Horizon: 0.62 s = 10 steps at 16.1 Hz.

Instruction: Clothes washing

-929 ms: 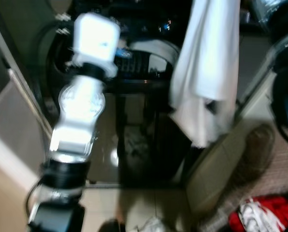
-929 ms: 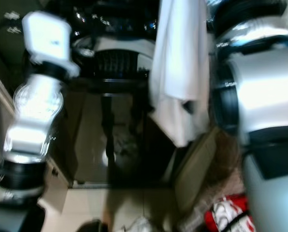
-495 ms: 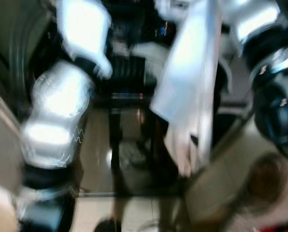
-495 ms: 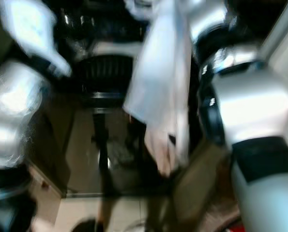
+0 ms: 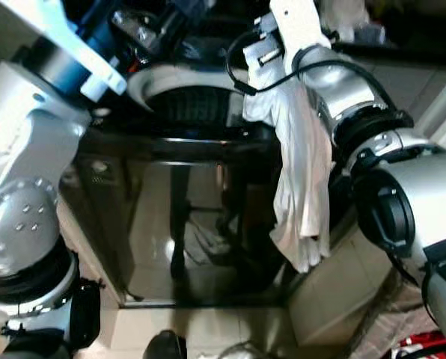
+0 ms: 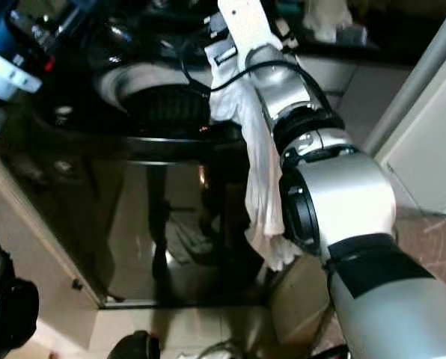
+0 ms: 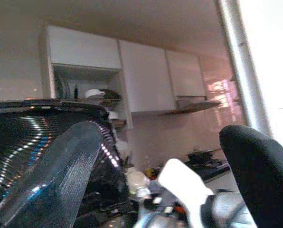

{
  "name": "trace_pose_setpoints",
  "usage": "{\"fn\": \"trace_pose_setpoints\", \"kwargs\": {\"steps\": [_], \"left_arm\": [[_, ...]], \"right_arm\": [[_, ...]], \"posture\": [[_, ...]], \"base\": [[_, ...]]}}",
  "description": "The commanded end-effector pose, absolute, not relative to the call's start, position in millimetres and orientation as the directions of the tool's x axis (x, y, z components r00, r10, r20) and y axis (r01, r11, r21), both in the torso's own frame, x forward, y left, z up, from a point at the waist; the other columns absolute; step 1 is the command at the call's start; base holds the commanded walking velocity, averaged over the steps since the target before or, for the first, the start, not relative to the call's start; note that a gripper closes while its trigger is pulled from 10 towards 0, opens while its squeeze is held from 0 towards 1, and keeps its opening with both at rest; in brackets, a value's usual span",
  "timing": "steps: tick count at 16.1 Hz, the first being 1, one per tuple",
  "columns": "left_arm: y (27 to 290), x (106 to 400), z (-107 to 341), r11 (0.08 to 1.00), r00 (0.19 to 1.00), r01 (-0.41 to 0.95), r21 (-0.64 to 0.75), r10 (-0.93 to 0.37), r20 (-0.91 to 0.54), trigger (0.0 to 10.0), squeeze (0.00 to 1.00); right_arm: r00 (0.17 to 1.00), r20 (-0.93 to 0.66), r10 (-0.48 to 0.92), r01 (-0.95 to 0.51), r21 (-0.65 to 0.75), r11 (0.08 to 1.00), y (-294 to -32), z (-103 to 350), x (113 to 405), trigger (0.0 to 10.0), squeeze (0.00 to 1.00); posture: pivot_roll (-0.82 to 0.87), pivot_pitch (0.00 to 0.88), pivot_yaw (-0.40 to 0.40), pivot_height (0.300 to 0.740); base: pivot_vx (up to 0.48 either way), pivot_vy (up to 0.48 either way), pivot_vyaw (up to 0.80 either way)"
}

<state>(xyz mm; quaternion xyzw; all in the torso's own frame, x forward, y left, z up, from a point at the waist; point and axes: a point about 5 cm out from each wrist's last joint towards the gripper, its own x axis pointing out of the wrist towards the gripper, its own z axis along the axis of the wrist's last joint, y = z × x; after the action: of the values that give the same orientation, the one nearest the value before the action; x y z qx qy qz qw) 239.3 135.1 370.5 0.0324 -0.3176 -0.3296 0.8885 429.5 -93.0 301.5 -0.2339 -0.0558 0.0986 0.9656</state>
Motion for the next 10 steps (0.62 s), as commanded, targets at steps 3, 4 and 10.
{"fn": "trace_pose_setpoints", "kwargs": {"steps": [3,4,10], "left_arm": [[125,239,350,0.757,0.611,0.611,0.233,-0.638,0.469,10.0,0.0],[125,240,348,0.762,0.623,0.612,0.212,-0.629,0.465,10.0,0.0],[131,243,325,0.837,0.732,0.528,0.146,-0.535,0.421,10.0,0.0]], "right_arm": [[0.973,0.103,0.204,-0.143,-0.423,0.895,-90,312,429,10.0,0.0],[0.964,0.167,0.208,-0.121,-0.421,0.899,-87,334,428,10.0,0.0],[0.881,0.009,0.474,-0.407,-0.498,0.766,-94,340,424,10.0,0.0]], "posture": [[0.22,0.0,-0.089,0.74],[0.23,0.0,-0.096,0.74],[0.22,0.006,-0.158,0.74]], "base": [[0.0,0.0,0.0],[0.0,0.0,0.0],[0.0,0.0,0.0]]}}
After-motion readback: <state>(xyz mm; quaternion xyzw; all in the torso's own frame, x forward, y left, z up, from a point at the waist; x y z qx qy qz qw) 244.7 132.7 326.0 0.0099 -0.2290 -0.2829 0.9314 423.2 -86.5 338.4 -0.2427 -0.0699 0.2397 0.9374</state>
